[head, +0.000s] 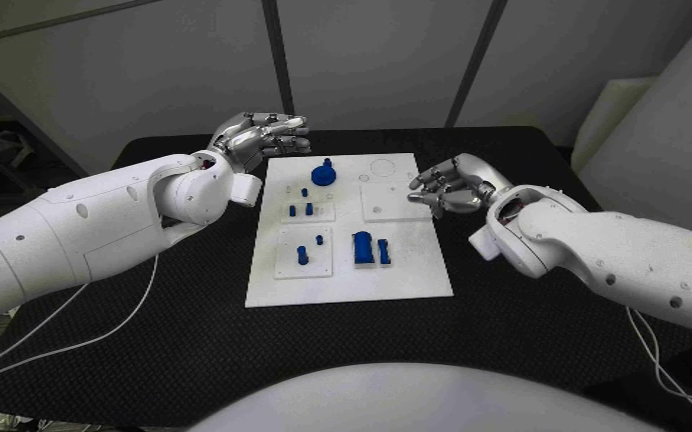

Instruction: Assemble the parts on the task board

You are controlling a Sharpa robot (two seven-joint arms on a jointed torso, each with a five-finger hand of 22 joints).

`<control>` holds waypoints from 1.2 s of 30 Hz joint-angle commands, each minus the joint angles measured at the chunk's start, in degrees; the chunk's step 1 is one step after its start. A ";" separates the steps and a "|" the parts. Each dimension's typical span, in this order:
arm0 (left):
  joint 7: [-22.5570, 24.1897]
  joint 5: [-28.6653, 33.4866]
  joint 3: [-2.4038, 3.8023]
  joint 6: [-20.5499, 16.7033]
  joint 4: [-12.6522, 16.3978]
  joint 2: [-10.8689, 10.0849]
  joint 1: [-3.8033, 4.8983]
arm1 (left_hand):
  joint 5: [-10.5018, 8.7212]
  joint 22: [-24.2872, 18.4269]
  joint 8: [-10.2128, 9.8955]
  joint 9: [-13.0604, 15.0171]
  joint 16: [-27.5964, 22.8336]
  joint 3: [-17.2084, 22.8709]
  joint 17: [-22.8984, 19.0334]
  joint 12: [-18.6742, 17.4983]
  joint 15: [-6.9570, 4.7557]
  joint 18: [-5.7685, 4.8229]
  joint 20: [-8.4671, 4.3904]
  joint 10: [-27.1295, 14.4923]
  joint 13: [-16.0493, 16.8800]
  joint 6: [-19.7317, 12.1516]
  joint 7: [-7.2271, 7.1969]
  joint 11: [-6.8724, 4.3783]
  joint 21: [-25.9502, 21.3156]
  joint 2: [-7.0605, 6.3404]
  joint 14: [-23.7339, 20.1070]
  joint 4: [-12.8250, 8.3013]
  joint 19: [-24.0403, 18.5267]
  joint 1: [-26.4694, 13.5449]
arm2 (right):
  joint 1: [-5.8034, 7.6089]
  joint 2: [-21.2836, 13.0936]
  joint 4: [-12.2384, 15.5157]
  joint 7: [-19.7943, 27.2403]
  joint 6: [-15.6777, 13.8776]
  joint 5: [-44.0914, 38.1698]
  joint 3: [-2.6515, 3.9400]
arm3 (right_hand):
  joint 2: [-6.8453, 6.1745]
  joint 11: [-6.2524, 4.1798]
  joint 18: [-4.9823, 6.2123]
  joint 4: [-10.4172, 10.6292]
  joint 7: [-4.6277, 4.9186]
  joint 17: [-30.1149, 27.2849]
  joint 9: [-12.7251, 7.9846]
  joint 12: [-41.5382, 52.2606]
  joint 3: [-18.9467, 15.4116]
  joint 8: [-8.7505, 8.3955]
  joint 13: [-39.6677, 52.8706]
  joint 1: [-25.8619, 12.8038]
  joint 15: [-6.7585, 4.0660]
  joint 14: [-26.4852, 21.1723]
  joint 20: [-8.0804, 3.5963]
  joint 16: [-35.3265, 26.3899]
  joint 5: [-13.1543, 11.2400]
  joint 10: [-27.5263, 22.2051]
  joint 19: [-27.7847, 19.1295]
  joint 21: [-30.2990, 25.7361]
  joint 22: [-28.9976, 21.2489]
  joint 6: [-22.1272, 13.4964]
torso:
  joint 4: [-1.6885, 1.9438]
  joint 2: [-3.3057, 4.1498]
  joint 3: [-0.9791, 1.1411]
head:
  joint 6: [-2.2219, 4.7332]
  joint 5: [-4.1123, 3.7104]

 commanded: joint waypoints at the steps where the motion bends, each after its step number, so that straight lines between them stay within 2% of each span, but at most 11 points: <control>1: 5.94 2.49 0.06 -5.62 -2.83 1.60 -0.33 | -0.41 -2.02 -0.42 -0.48 -0.48 0.06 -1.34 -0.08 1.02 -1.25 0.81 -0.20 -0.15 -1.14 -0.34 0.29 -2.40 0.44 -4.34 0.79 -3.26 -0.62 | 1.29 2.63 -5.79 13.59 1.22 18.70 0.08 | -0.43 1.94 -0.34 -0.31 1.11 -5.83 -2.12 -6.46 2.00 -0.38 -8.09 1.42 2.52 -5.94 2.25 -10.47 1.31 -0.12 -4.94 -8.27 -6.38 -0.51 | -0.49 -2.07 -0.23 | 1.99 0.05; 17: 9.26 7.65 0.13 -11.47 -13.38 8.91 -2.47 | -0.54 -16.77 -0.67 -2.87 -0.70 -9.64 -9.78 -0.25 1.59 -1.36 5.68 -13.23 -0.12 -9.81 -1.73 -0.81 -5.80 0.68 -25.29 6.67 -20.65 -2.40 | 3.70 13.76 -24.62 20.50 9.31 30.28 0.19 | 2.37 3.99 0.63 -8.17 1.06 -27.12 -17.48 -9.09 -0.29 -0.17 -31.99 -5.87 6.49 -13.22 8.35 -28.59 1.24 -6.61 -14.86 -18.72 -36.03 -3.31 | -1.40 -4.12 0.58 | 5.03 0.92; 18: 6.86 5.34 0.06 -9.14 -13.18 8.76 -2.51 | -4.34 -23.26 -4.53 -6.59 -3.94 -11.56 -13.13 -5.26 -0.39 -3.05 0.73 -28.38 -3.75 -25.08 -4.07 -2.64 -9.20 2.76 -38.07 3.95 -30.28 -25.12 | 3.55 13.50 -24.18 17.24 5.89 26.38 0.14 | 5.42 1.66 -3.01 -11.60 -1.64 -32.27 -19.81 -12.45 -2.27 -3.77 -35.79 -29.50 4.46 -29.44 4.19 -31.99 -4.14 -23.43 -29.36 -22.02 -42.91 -19.41 | -1.18 -3.67 0.38 | 5.03 0.73; 21: 6.91 5.20 0.06 -9.66 -12.66 8.61 -2.52 | -4.34 -24.45 -4.53 -6.59 -3.94 -12.15 -13.13 -5.26 -0.66 -3.13 0.02 -30.77 -3.75 -27.42 -4.39 -2.95 -9.20 2.76 -40.23 3.95 -31.84 -28.34 | 3.57 13.33 -23.66 17.48 5.42 26.75 0.05 | 5.42 1.31 -3.01 -11.60 -1.93 -32.27 -20.64 -12.45 -2.80 -3.77 -35.79 -32.82 4.23 -31.81 3.67 -31.99 -4.14 -25.94 -31.55 -22.02 -44.75 -21.62 | -1.05 -3.52 0.40 | 5.29 0.70; 22: 6.95 5.08 0.06 -10.06 -12.26 8.49 -2.52 | -4.34 -25.00 -4.53 -6.59 -3.94 -12.34 -13.13 -5.26 -0.82 -5.96 -0.35 -32.03 -3.75 -28.67 -4.58 -7.07 -9.20 2.76 -41.30 3.95 -32.66 -30.21 | 3.59 13.19 -23.25 17.66 5.05 27.05 -0.02 | 5.42 1.12 -3.00 -11.60 -2.14 -32.27 -20.87 -12.45 -3.02 -3.77 -35.79 -34.78 4.05 -33.15 3.32 -31.99 -4.14 -27.32 -32.76 -22.02 -45.37 -22.95 | -0.96 -3.41 0.41 | 5.49 0.67; 25: 7.11 4.55 0.06 -11.92 -10.39 7.92 -2.55 | -4.34 -26.61 -4.53 -6.59 -3.94 -12.87 -13.13 -5.26 -5.01 -6.13 -1.55 -35.70 -3.75 -32.37 -5.15 -7.07 -9.20 2.76 -44.44 3.95 -35.05 -35.64 | 3.68 12.57 -21.39 18.50 3.35 28.40 -0.35 | 5.42 0.54 -3.43 -11.60 -2.78 -32.27 -21.47 -12.45 -7.06 -3.77 -35.79 -40.58 -0.42 -37.18 2.29 -31.99 -4.14 -31.49 -36.37 -22.02 -47.12 -26.92 | -0.53 -2.87 0.49 | 6.42 0.56; 27: 7.32 3.90 0.05 -14.23 -8.06 7.23 -2.59 | -4.34 -27.71 -4.53 -6.59 -3.94 -16.91 -13.13 -5.26 -5.01 -6.13 -2.37 -38.21 -3.75 -34.92 -9.51 -7.07 -9.20 2.76 -46.59 3.95 -36.68 -39.39 | 3.79 11.78 -19.06 19.56 1.23 30.08 -0.75 | 5.42 0.16 -4.00 -11.60 -3.19 -32.27 -21.88 -12.45 -7.06 -3.77 -35.79 -44.49 -0.42 -39.88 1.59 -31.99 -4.14 -34.32 -38.81 -22.02 -48.28 -29.60 | 0.01 -2.21 0.58 | 7.59 0.43; 28: 7.42 3.56 0.05 -15.40 -6.89 6.87 -2.60 | -4.34 -28.20 -4.53 -6.59 -3.94 -16.91 -13.13 -5.26 -5.01 -6.13 -2.70 -39.30 -3.75 -35.99 -9.51 -7.07 -9.20 2.76 -47.51 3.95 -37.42 -40.99 | 3.85 11.39 -17.88 20.09 0.16 30.93 -0.95 | 5.42 -3.93 -4.00 -11.60 -3.39 -32.27 -22.05 -12.45 -7.06 -3.77 -35.79 -46.17 -0.42 -41.04 1.30 -31.99 -4.14 -35.52 -39.86 -22.02 -48.79 -30.76 | 0.29 -1.87 0.62 | 8.18 0.36; 30: 7.66 2.82 0.05 -18.02 -4.26 6.08 -2.64 | -4.34 -29.06 -4.53 -6.59 -3.94 -16.91 -13.13 -5.26 -5.01 -6.13 -3.36 -41.28 -3.75 -37.96 -9.51 -7.07 -9.20 2.76 -49.19 3.95 -38.67 -43.90 | 3.98 10.51 -15.26 21.28 -2.23 32.83 -1.41 | 5.42 -3.93 -4.61 -11.60 -3.76 -32.27 -26.09 -12.45 -7.06 -3.77 -35.79 -49.32 -0.42 -43.24 0.73 -31.99 -4.14 -37.79 -41.82 -22.02 -49.72 -32.92 | 0.90 -1.12 0.72 | 9.49 0.21; 31: 7.79 2.39 0.05 -19.54 -2.73 5.62 -2.67 | -4.34 -29.48 -4.53 -6.59 -3.94 -16.91 -13.13 -5.26 -5.01 -6.14 -3.66 -42.24 -3.75 -38.94 -9.51 -7.07 -9.20 2.76 -50.01 3.95 -39.28 -45.32 | 4.05 9.99 -13.73 21.97 -3.62 33.94 -1.68 | 5.42 -3.93 -4.62 -11.60 -7.80 -32.27 -26.09 -12.45 -7.06 -3.77 -35.79 -50.81 -0.42 -44.28 0.47 -31.99 -4.14 -38.85 -42.75 -22.02 -50.17 -33.95 | 1.23 -0.72 0.78 | 10.19 0.13; 36: 8.62 -0.25 0.04 -28.83 6.61 2.82 -2.80 | -4.34 -31.37 -4.53 -6.59 -3.94 -16.91 -13.13 -5.26 -5.01 -6.19 -5.07 -46.56 -3.75 -43.29 -9.51 -7.07 -9.20 2.76 -53.70 3.95 -42.09 -51.74 | 4.47 7.09 -5.08 25.88 -11.49 40.19 -3.18 | 5.42 -3.93 -5.24 -11.60 -7.80 -32.27 -26.09 -12.45 -7.06 -3.77 -35.79 -57.40 -0.42 -48.86 -0.72 -31.99 -4.14 -43.64 -46.85 -22.02 -52.13 -38.49 | 2.49 0.83 0.99 | 12.90 -0.18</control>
